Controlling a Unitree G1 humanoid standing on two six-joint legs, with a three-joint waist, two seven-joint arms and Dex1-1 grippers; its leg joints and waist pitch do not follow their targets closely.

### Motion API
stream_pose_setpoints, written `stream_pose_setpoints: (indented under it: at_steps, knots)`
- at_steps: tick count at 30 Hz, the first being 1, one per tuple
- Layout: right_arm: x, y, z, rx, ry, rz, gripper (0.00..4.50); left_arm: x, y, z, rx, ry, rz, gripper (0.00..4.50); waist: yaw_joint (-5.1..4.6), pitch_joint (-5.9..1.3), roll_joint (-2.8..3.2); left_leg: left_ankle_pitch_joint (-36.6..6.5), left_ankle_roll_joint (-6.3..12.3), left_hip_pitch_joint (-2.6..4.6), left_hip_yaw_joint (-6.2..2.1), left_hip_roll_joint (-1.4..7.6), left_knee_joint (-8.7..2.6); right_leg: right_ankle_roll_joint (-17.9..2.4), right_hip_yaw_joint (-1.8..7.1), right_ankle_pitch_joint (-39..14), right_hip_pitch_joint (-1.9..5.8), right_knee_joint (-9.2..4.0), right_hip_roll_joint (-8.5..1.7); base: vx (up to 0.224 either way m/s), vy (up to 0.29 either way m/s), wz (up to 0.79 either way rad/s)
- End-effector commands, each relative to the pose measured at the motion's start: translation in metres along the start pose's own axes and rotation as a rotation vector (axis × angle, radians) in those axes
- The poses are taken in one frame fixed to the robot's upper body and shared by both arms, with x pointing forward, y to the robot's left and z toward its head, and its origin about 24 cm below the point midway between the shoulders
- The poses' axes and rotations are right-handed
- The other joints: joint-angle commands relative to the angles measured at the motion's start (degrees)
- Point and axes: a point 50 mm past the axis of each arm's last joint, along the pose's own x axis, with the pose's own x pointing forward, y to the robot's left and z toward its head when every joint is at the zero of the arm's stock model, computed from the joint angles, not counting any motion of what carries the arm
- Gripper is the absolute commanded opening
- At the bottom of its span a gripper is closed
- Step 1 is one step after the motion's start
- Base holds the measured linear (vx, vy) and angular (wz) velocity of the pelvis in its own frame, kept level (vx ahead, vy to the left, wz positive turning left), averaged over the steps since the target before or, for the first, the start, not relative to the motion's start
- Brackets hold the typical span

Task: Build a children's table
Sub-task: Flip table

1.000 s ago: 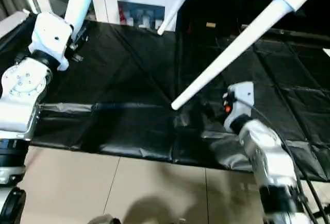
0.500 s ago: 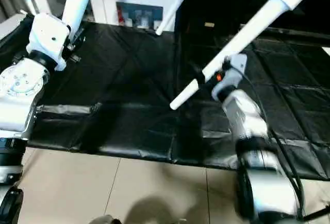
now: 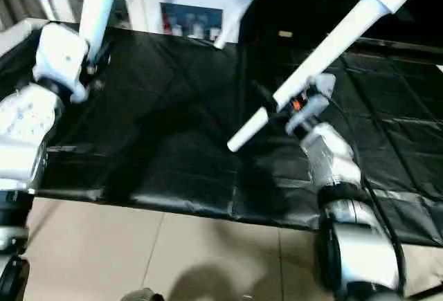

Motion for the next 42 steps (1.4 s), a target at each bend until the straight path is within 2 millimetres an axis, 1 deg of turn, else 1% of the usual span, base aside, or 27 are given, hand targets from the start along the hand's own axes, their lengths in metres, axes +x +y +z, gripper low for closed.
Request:
stream_pose_setpoints:
  at_steps: [1, 4, 5, 7, 11, 13, 17, 19, 20, 21, 22, 23, 25, 26, 27, 28, 29, 30, 32, 33, 34, 35, 36, 38, 40, 41, 42]
  knots:
    - [0.011, 0.023, 0.020, -0.078, -0.042, 0.170, 4.50, -0.005, -0.037, -0.029, 0.034, 0.124, -0.168, 1.52, 0.08, -4.36, 0.81, -14.31, -0.44, 2.13, -1.49, 3.28, -4.72, -13.83, 2.31, -8.38, 2.05, -4.42, -4.74, 0.000, 0.000, 0.00]
    - [0.009, 0.028, 0.025, -0.100, -0.053, 0.198, 4.50, -0.007, -0.038, -0.034, 0.033, 0.138, -0.169, 1.52, 0.65, -4.38, 0.76, -14.22, -0.75, 2.20, -1.54, 3.36, -4.88, -12.34, 2.42, -9.12, 2.02, -4.62, -4.72, 0.000, 0.000, 0.00]
    - [0.007, 0.031, 0.028, -0.116, -0.056, 0.209, 4.50, -0.008, -0.039, -0.037, 0.030, 0.147, -0.170, 1.52, 0.57, -4.38, 0.47, -14.29, -0.92, 2.12, -1.58, 3.38, -5.03, -12.22, 2.36, -9.52, 1.97, -4.61, -4.66, 0.000, 0.000, 0.00]
    - [0.000, 0.039, 0.039, -0.171, -0.063, 0.224, 4.50, -0.011, -0.041, -0.047, 0.013, 0.180, -0.174, 1.52, 1.05, -4.39, 0.43, -13.77, -0.98, 2.36, -1.45, 3.38, -4.91, -11.41, 2.53, -9.64, 1.72, -4.69, -4.67, 0.000, 0.000, 0.00]
    - [-0.006, 0.046, 0.046, -0.217, -0.064, 0.223, 4.50, -0.015, -0.046, -0.059, -0.002, 0.219, -0.197, 1.52, 1.39, -4.39, 0.51, -12.62, -0.91, 2.24, -1.51, 3.35, -5.03, -10.67, 2.53, -8.90, 1.72, -4.72, -4.70, 0.000, 0.000, 0.00]
    - [-0.008, 0.050, 0.049, -0.235, -0.063, 0.218, 4.50, -0.017, -0.050, -0.064, -0.012, 0.235, -0.209, 1.52, 1.43, -4.37, 0.65, -13.57, -1.31, 2.31, -1.56, 3.40, -5.11, -10.36, 2.53, -9.93, 1.63, -4.73, -4.77, 0.000, 0.000, 0.00]
    - [-0.008, 0.058, 0.053, -0.254, -0.076, 0.207, 4.50, -0.019, -0.058, -0.075, -0.039, 0.272, -0.233, 1.53, 1.34, -4.21, 0.41, -15.65, -2.21, 2.44, -1.65, 3.33, -5.34, -9.24, 2.63, -12.68, 1.51, -5.24, -4.82, 0.000, 0.000, 0.00]
    - [-0.009, 0.062, 0.052, -0.257, -0.075, 0.207, 4.50, -0.019, -0.061, -0.080, -0.042, 0.288, -0.242, 1.53, 1.36, -4.15, 0.52, -16.22, -2.34, 2.53, -1.65, 3.27, -5.34, -8.84, 2.66, -13.95, 1.39, -5.42, -4.82, 0.000, 0.000, 0.00]
    - [-0.010, 0.065, 0.044, -0.271, -0.043, 0.200, 4.50, -0.018, -0.063, -0.084, -0.040, 0.304, -0.249, 1.53, 1.21, -4.13, 0.74, -16.68, -2.56, 2.54, -1.75, 3.29, -5.39, -8.59, 2.68, -14.25, 1.35, -5.47, -4.80, 0.000, 0.000, 0.00]
    - [-0.010, 0.064, 0.042, -0.273, -0.035, 0.194, 4.50, -0.017, -0.064, -0.085, -0.040, 0.305, -0.250, 1.53, 1.23, -4.09, 0.68, -17.19, -2.82, 2.60, -1.75, 3.27, -5.43, -8.26, 2.68, -14.63, 1.25, -5.58, -4.79, 0.000, 0.000, 0.00]
    - [-0.010, 0.061, 0.038, -0.279, -0.014, 0.180, 4.50, -0.017, -0.064, -0.085, -0.041, 0.308, -0.250, 1.54, 1.20, -4.12, 0.58, -17.34, -3.03, 2.61, -1.82, 3.34, -5.51, -8.28, 2.67, -14.57, 1.34, -5.47, -4.85, 0.000, 0.000, 0.00]
    - [-0.010, 0.057, 0.032, -0.295, 0.016, 0.149, 4.50, -0.016, -0.065, -0.087, -0.051, 0.315, -0.247, 1.54, 1.13, -4.11, 0.70, -17.73, -3.35, 2.61, -1.92, 3.41, -5.59, -8.50, 2.63, -14.56, 1.34, -5.42, -4.90, 0.000, 0.000, 0.00]
    - [-0.008, 0.048, 0.023, -0.334, 0.065, 0.080, 4.50, -0.017, -0.068, -0.092, -0.085, 0.335, -0.236, 1.54, 1.03, -3.98, 0.71, -18.94, -3.94, 2.82, -1.87, 3.39, -5.60, -8.65, 2.64, -15.14, 1.01, -5.58, -4.91, 0.000, 0.000, 0.00]
    - [-0.006, 0.045, 0.019, -0.357, 0.078, 0.054, 4.50, -0.017, -0.069, -0.095, -0.099, 0.346, -0.230, 1.54, 0.79, -3.77, 0.70, -21.31, -4.75, 3.04, -1.95, 3.27, -5.69, -8.45, 2.56, -17.72, 0.83, -5.92, -4.93, 0.000, 0.000, 0.00]
    - [-0.003, 0.044, 0.016, -0.353, 0.079, 0.037, 4.50, -0.019, -0.070, -0.100, -0.105, 0.367, -0.227, 1.54, 0.36, -3.40, 0.52, -25.25, -5.68, 3.43, -2.23, 3.28, -5.94, -7.99, 2.44, -21.56, 0.75, -6.32, -4.92, 0.000, 0.000, 0.00]
    - [0.000, 0.043, 0.013, -0.346, 0.080, 0.018, 4.50, -0.020, -0.070, -0.105, -0.109, 0.385, -0.223, 1.54, 0.14, -3.21, 0.31, -27.51, -5.91, 3.80, -2.24, 3.17, -5.87, -7.53, 2.41, -24.23, 0.43, -6.81, -4.96, 0.000, 0.000, 0.00]
    - [0.001, 0.043, 0.012, -0.345, 0.081, 0.015, 4.50, -0.020, -0.070, -0.106, -0.108, 0.390, -0.222, 1.54, -0.22, -3.02, 0.47, -32.05, -6.49, 4.73, -2.60, 3.00, -5.95, -6.08, 2.05, -29.63, 0.25, -7.58, -5.08, 0.000, 0.000, 0.00]
    - [0.004, 0.045, 0.009, -0.342, 0.086, 0.009, 4.50, -0.021, -0.069, -0.109, -0.102, 0.406, -0.217, 1.54, -0.28, -3.14, 0.64, -33.49, -6.66, 5.02, -3.03, 3.15, -6.15, -5.34, 1.92, -30.42, 0.41, -7.95, -5.24, 0.000, 0.000, 0.00]
    - [0.009, 0.048, 0.000, -0.354, 0.112, 0.008, 4.50, -0.021, -0.066, -0.114, -0.090, 0.427, -0.200, 1.54, -0.68, -3.21, 0.98, -35.52, -7.27, 5.14, -3.47, 3.33, -6.82, -5.24, 1.42, -28.23, 0.87, -8.02, -5.04, 0.000, 0.000, 0.00]
    - [0.010, 0.048, -0.003, -0.359, 0.118, 0.000, 4.50, -0.021, -0.066, -0.114, -0.093, 0.429, -0.195, 1.54, -0.99, -3.50, 0.33, -35.63, -7.32, 5.20, -3.49, 3.44, -7.07, -5.57, 1.23, -26.04, 1.26, -7.97, -5.10, 0.000, 0.000, 0.00]
    - [0.011, 0.047, -0.005, -0.351, 0.122, -0.018, 4.50, -0.021, -0.065, -0.115, -0.101, 0.431, -0.189, 1.54, -0.85, -3.54, 0.67, -35.57, -7.40, 5.31, -3.48, 3.48, -7.12, -5.93, 1.32, -25.15, 1.15, -7.91, -5.24, 0.000, 0.000, 0.00]
    - [0.011, 0.046, -0.007, -0.339, 0.121, -0.039, 4.50, -0.020, -0.064, -0.115, -0.104, 0.434, -0.177, 1.54, -0.95, -3.56, 0.55, -35.23, -7.36, 5.22, -3.34, 3.48, -7.15, -6.26, 1.46, -24.34, 1.11, -7.89, -5.28, 0.000, 0.000, 0.00]
    - [0.012, 0.044, -0.009, -0.325, 0.119, -0.068, 4.50, -0.020, -0.062, -0.116, -0.108, 0.436, -0.160, 1.54, -1.09, -3.39, 0.41, -35.80, -7.53, 5.28, -3.32, 3.51, -7.19, -6.76, 1.53, -24.42, 0.81, -7.91, -5.37, 0.000, 0.000, 0.00]
    - [0.013, 0.042, -0.015, -0.325, 0.122, -0.098, 4.50, -0.020, -0.061, -0.118, -0.130, 0.441, -0.152, 1.54, -1.54, -3.53, 0.23, -37.17, -7.85, 5.13, -3.52, 3.42, -7.33, -6.36, 1.29, -24.82, 1.07, -7.85, -5.22, 0.000, 0.000, 0.00]
    - [0.011, 0.041, -0.020, -0.348, 0.134, -0.119, 4.50, -0.020, -0.059, -0.119, -0.141, 0.441, -0.150, 1.54, -1.59, -3.56, 0.13, -37.27, -7.65, 5.42, -3.42, 3.34, -7.14, -6.18, 1.34, -25.72, 0.84, -8.18, -5.47, 0.000, 0.000, 0.00]
    - [0.010, 0.041, -0.021, -0.368, 0.137, -0.135, 4.50, -0.020, -0.058, -0.119, -0.145, 0.439, -0.148, 1.89, -1.58, -3.53, 0.28, -37.28, -7.71, 5.44, -3.43, 3.38, -7.11, -6.13, 1.36, -25.98, 0.79, -8.20, -5.51, 0.000, 0.000, 0.00]
    - [0.008, 0.040, -0.024, -0.341, 0.144, -0.136, 4.50, -0.020, -0.057, -0.119, -0.153, 0.432, -0.151, 2.10, -1.57, -3.50, 0.21, -37.49, -7.47, 5.60, -3.35, 3.38, -7.07, -6.18, 1.40, -26.35, 0.67, -8.36, -5.48, 0.000, 0.000, 0.00]
